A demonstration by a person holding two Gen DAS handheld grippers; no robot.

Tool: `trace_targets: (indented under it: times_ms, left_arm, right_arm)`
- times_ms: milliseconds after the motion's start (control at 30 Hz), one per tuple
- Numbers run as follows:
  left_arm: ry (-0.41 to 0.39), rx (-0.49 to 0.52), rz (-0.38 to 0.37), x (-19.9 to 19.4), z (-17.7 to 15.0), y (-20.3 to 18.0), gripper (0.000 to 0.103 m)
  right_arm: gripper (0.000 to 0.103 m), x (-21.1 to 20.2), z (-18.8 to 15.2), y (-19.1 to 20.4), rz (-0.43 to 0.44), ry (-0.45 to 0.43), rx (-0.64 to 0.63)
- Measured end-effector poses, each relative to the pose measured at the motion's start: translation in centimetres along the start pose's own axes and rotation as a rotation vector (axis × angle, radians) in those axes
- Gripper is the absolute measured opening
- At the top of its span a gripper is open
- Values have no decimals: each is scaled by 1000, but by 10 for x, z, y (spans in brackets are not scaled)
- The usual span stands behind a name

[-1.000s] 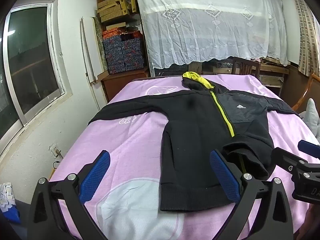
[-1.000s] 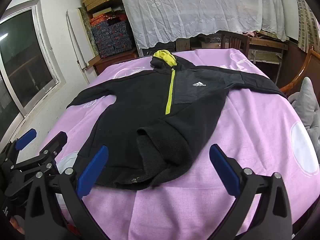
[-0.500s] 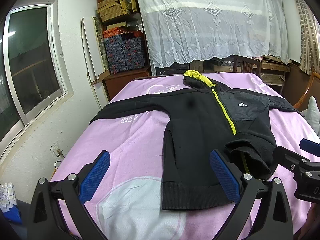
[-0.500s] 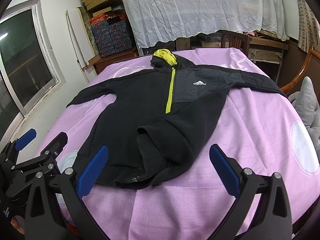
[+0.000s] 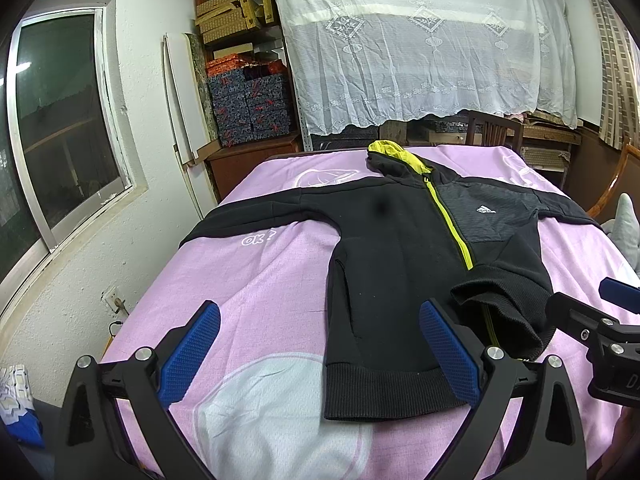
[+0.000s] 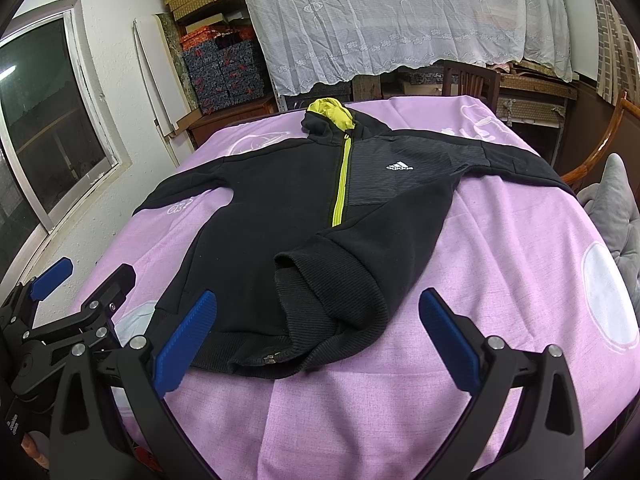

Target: Fold large clothes

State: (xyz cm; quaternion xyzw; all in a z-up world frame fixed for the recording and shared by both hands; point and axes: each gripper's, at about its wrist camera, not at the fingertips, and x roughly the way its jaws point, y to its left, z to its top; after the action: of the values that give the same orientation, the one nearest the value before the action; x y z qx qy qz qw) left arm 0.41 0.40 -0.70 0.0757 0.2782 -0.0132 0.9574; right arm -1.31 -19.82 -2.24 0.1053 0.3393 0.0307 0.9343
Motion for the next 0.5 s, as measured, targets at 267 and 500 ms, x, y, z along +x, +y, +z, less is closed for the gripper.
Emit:
trace_targets:
  times_ms: [267,500]
  left_arm:
    - [0,0,1,0,0,0,100]
    - [1,2,1,1,-1,0,100]
  right_arm:
    - [99,0,0,1,-1,1,0]
    - [99,-1,0,1,-1,1,0]
